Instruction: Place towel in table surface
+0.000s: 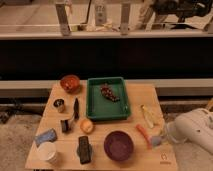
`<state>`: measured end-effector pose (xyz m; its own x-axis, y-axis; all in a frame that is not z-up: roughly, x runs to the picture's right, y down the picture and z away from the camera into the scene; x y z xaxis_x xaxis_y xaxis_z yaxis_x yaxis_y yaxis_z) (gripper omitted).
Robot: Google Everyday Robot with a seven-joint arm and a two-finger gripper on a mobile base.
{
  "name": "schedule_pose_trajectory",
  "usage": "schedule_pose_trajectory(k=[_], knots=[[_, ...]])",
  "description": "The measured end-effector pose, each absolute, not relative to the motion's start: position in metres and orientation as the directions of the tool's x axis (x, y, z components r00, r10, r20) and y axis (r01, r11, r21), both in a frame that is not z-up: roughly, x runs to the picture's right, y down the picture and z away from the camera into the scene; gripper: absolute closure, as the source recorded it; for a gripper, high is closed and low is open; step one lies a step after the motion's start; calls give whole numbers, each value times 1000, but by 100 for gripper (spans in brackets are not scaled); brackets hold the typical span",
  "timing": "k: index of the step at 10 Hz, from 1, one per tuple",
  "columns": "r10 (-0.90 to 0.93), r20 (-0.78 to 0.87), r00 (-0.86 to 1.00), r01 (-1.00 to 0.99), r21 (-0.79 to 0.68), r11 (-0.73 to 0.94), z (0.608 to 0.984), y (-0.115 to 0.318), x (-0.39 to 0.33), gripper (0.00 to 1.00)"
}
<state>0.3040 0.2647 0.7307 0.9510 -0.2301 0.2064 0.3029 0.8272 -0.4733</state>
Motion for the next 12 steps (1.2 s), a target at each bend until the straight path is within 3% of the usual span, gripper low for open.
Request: schedule_pose_trajectory(k=[2,6,8,9,12], knots=[[-344,263,901,431,-470,770,735,280,305,92],[-501,378,778,628,-466,624,726,288,296,41],[-500,385,776,631,-490,602,735,297,298,25],[-494,385,779,626,-498,600,738,300,300,20],[-465,382,798,602,-528,599,738,299,303,20]])
